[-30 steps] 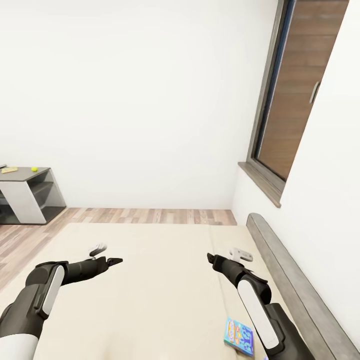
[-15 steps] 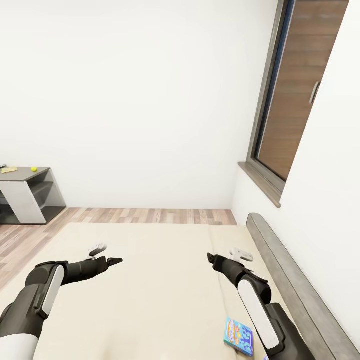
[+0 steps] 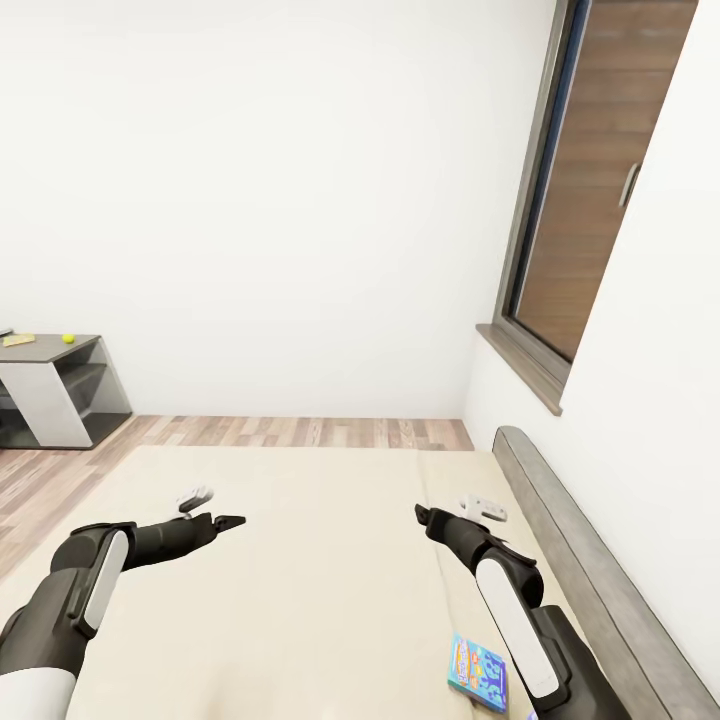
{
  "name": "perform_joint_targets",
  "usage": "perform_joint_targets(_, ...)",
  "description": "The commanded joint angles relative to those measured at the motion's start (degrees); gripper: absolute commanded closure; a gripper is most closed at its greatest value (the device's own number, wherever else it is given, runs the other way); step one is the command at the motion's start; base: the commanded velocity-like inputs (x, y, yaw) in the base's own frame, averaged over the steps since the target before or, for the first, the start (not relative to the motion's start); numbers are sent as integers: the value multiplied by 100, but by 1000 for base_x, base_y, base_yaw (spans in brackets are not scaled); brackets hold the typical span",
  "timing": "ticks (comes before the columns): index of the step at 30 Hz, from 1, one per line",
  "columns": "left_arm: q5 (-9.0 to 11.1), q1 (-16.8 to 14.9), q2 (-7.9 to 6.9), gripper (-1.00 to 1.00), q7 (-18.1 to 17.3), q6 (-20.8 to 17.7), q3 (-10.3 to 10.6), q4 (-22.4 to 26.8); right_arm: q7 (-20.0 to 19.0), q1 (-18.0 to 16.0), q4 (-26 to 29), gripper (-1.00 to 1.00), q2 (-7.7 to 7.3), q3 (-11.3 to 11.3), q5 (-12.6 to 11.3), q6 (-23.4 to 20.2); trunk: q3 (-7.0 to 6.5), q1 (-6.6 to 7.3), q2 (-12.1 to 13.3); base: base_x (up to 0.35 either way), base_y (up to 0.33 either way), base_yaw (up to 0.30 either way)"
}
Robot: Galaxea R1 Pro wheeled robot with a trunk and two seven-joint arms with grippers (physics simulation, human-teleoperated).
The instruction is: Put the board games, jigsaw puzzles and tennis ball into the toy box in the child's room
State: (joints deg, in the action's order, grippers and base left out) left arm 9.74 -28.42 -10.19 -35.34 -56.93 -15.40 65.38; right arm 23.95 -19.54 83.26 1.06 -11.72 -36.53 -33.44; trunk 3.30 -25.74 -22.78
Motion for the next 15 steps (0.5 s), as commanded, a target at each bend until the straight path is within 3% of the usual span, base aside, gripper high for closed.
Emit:
perform_joint_targets(1,24,-6,-2,-100,-27,-41,-2,4,58,-6,7,-100,-1,-6,-60,-12,14,-4,-14,0,0,0)
perform_joint_targets(7,60,11,-20,-100,-380,-127,3,315,69,-8,-1,-100,6,-4,-66,-56,14,-4,-14,0,0,0)
perform_joint_targets(12,66,47,-62,-100,-1595,-268,-10,671,429,-76,-66,-100,23,18,-89,-355,14,-4,-14,0,0,0)
perform_joint_targets(15,62,44,-78,-100,-2297,-302,-26,723,1180,-151,-91,-100,85,58,-114,-608,14,-4,-14,0,0,0)
